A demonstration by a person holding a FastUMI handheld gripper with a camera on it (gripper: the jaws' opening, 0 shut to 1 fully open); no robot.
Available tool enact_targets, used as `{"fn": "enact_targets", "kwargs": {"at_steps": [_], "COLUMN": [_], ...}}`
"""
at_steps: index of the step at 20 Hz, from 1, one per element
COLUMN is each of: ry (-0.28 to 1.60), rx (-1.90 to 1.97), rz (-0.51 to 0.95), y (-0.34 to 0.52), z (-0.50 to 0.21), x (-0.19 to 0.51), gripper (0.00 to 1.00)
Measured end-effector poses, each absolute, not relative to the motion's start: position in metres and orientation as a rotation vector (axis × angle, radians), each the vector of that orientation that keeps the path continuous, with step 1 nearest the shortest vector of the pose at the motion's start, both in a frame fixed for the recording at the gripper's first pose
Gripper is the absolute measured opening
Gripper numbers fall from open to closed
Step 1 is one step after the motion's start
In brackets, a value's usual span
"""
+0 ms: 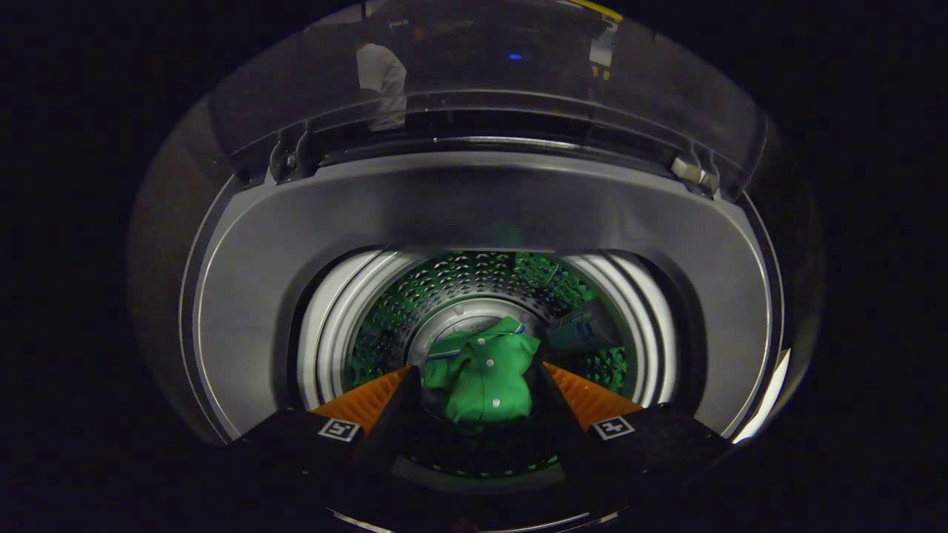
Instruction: Put the clothes into the washing machine and then close the washing machine lid.
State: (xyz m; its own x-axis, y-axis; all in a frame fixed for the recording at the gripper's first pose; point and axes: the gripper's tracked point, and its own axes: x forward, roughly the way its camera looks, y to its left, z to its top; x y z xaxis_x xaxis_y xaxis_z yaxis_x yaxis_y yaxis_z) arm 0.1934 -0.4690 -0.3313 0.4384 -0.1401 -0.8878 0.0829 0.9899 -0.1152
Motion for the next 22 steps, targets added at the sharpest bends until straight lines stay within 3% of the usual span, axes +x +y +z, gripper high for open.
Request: {"fn": "enact_targets", "kwargs": {"at_steps": [10,22], "ry": [0.990,0.675], "rx": [-0.064,-0.001], "rz": [-0.162,-0.176], "y": [-0.465,-0.457], "z": [-0.265,-0.053], "x": [0.199,0.260], "gripper": [0.99,0.99]}}
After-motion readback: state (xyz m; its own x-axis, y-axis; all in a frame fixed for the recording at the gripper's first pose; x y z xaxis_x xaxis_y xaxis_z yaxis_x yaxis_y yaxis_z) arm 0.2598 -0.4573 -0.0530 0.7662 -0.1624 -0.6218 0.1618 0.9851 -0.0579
